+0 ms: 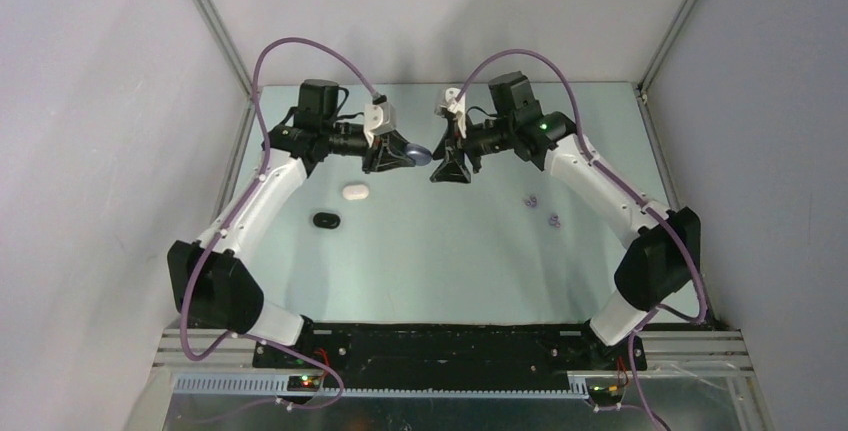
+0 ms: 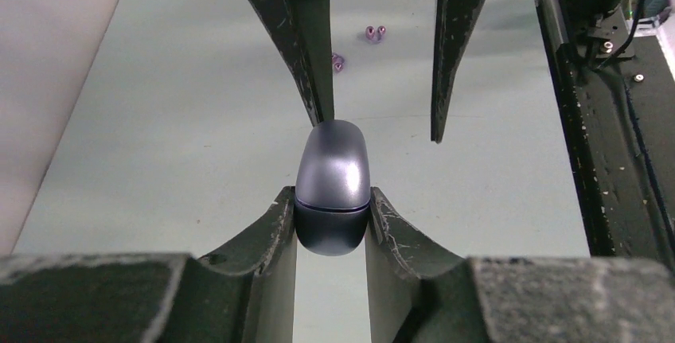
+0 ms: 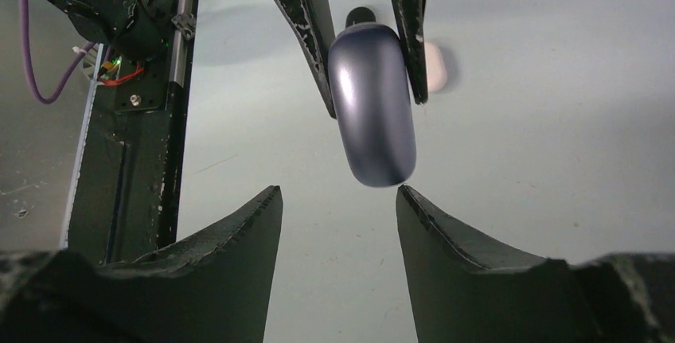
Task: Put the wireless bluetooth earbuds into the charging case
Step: Open the charging case at the center of the board.
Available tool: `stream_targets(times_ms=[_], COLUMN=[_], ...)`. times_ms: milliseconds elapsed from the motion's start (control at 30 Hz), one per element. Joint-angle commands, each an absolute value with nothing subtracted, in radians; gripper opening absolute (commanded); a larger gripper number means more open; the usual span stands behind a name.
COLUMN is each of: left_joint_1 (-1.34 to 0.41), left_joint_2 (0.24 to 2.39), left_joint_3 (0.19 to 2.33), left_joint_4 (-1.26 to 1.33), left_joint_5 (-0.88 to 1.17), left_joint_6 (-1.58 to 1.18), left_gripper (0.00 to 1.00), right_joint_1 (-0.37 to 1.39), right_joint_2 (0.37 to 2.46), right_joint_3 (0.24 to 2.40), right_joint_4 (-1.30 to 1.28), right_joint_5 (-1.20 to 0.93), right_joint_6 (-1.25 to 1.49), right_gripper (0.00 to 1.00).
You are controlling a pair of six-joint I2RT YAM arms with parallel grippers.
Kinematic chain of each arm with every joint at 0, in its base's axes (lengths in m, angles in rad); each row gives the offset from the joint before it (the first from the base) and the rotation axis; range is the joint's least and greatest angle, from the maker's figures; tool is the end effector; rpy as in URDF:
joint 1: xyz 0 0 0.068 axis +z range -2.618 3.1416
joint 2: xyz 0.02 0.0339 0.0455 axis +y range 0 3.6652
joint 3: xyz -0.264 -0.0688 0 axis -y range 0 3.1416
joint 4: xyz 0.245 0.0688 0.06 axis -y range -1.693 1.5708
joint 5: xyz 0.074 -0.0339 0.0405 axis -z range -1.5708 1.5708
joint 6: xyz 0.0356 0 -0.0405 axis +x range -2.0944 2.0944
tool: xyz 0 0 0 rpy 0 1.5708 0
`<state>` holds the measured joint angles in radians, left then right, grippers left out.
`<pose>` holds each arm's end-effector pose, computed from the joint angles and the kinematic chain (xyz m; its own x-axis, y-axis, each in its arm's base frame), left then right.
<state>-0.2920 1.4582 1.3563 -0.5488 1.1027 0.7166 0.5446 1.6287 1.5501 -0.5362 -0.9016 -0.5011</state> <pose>0.2895 -0.1202 0.3560 0.0945 0.2810 -0.9550 0.9917 0.0571 0.1150 0.2958 0.2118 0.3622 -0.0150 -0.3575 -0.9338 -0.9995 0.0307 0.0043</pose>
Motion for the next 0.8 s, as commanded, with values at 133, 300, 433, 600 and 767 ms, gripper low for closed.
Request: stream_targets(times_ms=[133, 300, 433, 600, 767], left_joint_1=[-0.311, -0.312, -0.312, -0.312, -0.312], left_joint_2=[1.423, 1.434, 1.443, 1.465, 1.504], left_joint_3=[1.368, 1.385, 1.396, 1.43, 1.49], left_joint_4=[-0.563, -0.59, -0.599, -0.658, -0.746], left_joint_5=[1.079, 1.082, 1.093, 1.106, 1.113], left_joint_6=[0.809, 0.83, 0.842, 0.87, 0.92], left_gripper=[0.0, 0.0, 0.0, 0.0, 0.0], right_joint_1=[0.591, 0.601, 0.606, 0.607, 0.604], right_joint_2=[1.647, 1.646, 1.647, 1.621, 1.582], right_joint_3=[1.618, 1.604, 1.584, 1.525, 1.439], right_joint_4=[-0.443, -0.372, -0.316, -0.208, -0.108], right_joint_5=[-0.909, -0.876, -0.837, -0.845, -0.838], right_joint_6=[-0.487, -0.466, -0.439, -0.446, -0.495], right_gripper=[0.58, 0.51, 0.51, 0.57, 0.59])
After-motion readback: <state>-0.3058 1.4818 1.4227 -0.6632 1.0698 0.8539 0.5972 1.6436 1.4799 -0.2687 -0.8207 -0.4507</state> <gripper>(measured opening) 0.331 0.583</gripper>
